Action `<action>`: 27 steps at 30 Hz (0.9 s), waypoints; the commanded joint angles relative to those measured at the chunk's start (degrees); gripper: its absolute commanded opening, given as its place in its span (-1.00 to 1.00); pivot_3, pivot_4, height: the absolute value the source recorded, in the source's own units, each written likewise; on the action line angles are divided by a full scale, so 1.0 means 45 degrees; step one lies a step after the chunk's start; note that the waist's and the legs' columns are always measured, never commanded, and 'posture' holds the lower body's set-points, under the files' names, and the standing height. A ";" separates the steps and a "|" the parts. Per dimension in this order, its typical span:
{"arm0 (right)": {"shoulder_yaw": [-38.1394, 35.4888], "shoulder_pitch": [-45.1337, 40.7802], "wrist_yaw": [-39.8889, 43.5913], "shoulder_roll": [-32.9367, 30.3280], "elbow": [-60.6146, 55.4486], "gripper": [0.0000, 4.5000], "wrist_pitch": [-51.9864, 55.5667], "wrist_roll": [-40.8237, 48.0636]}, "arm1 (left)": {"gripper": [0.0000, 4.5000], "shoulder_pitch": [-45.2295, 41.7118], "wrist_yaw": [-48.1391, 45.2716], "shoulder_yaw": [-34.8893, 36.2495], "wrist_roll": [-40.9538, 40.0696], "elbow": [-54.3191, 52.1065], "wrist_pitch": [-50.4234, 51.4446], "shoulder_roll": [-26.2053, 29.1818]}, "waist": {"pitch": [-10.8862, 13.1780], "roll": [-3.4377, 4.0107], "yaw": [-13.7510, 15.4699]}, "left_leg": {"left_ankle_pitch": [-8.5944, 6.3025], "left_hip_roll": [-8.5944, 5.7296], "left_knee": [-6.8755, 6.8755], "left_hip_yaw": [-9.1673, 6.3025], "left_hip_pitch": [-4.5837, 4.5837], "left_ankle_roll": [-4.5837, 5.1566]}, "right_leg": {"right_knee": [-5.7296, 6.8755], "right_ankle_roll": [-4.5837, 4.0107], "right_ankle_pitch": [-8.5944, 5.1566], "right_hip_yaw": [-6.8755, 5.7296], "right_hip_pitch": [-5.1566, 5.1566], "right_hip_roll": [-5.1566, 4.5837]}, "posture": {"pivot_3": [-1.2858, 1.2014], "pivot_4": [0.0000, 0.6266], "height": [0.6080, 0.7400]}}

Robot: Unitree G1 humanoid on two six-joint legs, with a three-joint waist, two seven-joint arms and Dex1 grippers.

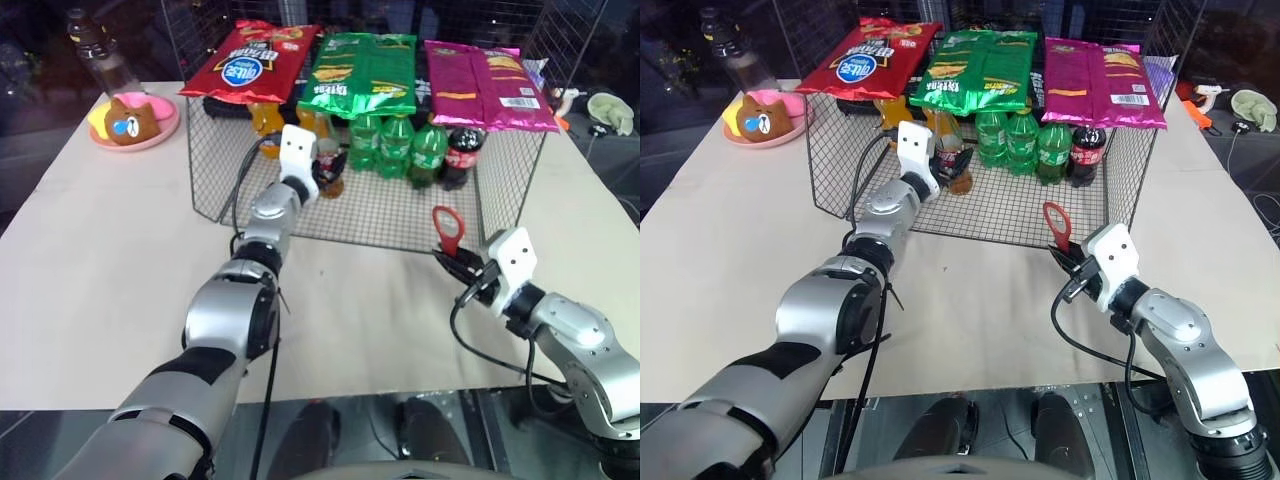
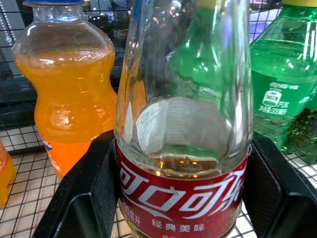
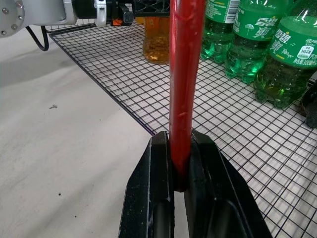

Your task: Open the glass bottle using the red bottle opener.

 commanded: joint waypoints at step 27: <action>-0.0341 -0.0724 0.0390 0.0204 0.0645 -1.00 -0.0718 -0.0252 | 0.18 0.8348 -0.4628 -0.0485 -0.4085 -1.8068 0.8810 0.2146 | -0.0002 0.0008 -0.0235 | 0.0000 0.0057 0.0008 0.0004 -0.0009 -0.0001 | 0.0018 -0.0001 0.0000 0.0026 -0.0024 -0.0006 | 0.03 -0.52 1.00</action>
